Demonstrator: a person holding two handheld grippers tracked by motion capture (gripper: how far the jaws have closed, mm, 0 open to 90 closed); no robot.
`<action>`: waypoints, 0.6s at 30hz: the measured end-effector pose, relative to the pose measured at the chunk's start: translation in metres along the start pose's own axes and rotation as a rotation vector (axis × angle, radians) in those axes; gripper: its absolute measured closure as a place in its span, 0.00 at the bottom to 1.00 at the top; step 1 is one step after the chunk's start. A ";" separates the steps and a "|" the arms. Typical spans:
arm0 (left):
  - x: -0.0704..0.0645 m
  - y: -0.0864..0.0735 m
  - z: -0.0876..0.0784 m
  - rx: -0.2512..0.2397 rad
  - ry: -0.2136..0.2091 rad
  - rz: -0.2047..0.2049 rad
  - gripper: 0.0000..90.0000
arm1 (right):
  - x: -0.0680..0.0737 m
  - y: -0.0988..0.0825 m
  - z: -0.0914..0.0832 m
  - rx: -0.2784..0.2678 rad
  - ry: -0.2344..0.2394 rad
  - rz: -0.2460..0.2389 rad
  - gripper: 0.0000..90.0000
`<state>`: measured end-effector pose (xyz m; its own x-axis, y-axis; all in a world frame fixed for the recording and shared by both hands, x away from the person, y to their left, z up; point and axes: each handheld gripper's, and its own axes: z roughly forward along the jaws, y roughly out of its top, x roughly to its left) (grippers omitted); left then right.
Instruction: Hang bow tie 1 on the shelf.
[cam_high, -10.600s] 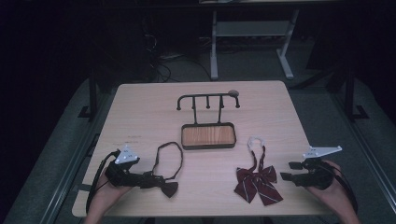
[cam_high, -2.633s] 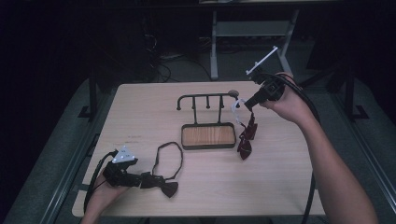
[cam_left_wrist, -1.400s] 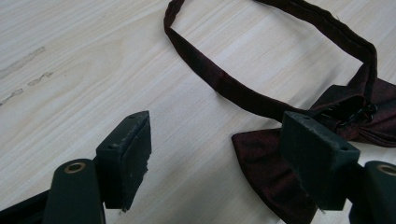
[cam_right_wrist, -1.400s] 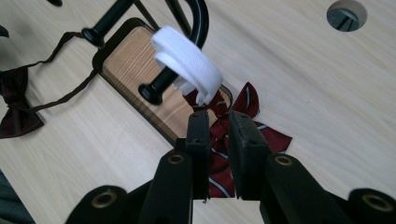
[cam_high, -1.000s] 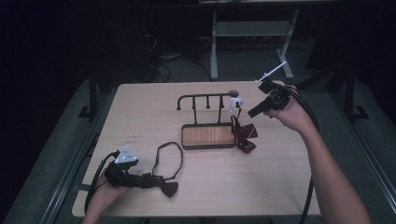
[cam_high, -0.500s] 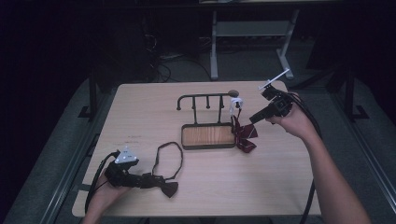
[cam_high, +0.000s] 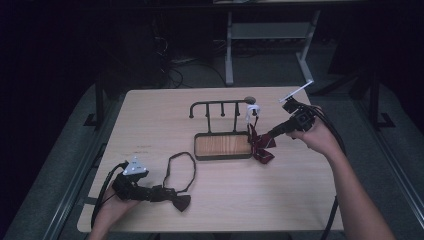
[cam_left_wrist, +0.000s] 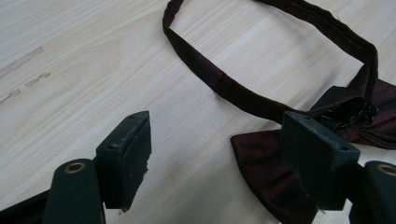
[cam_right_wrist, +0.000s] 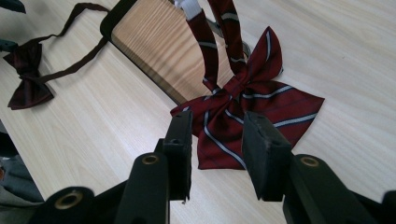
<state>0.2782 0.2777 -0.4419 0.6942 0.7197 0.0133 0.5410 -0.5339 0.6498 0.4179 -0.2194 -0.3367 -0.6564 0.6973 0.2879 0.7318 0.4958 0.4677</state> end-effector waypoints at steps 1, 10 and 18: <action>0.000 0.000 0.000 0.000 0.000 -0.001 0.29 | 0.000 -0.003 0.001 0.000 -0.002 0.001 0.68; 0.000 0.000 0.000 -0.010 -0.002 -0.012 0.29 | -0.001 -0.012 0.006 -0.001 0.005 0.002 0.66; 0.000 0.000 -0.001 -0.013 0.001 -0.012 0.29 | -0.001 -0.025 0.012 0.002 0.016 0.001 0.65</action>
<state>0.2778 0.2783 -0.4413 0.6873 0.7263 0.0057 0.5433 -0.5193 0.6596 0.4025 -0.2259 -0.3590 -0.6582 0.6897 0.3018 0.7330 0.4959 0.4656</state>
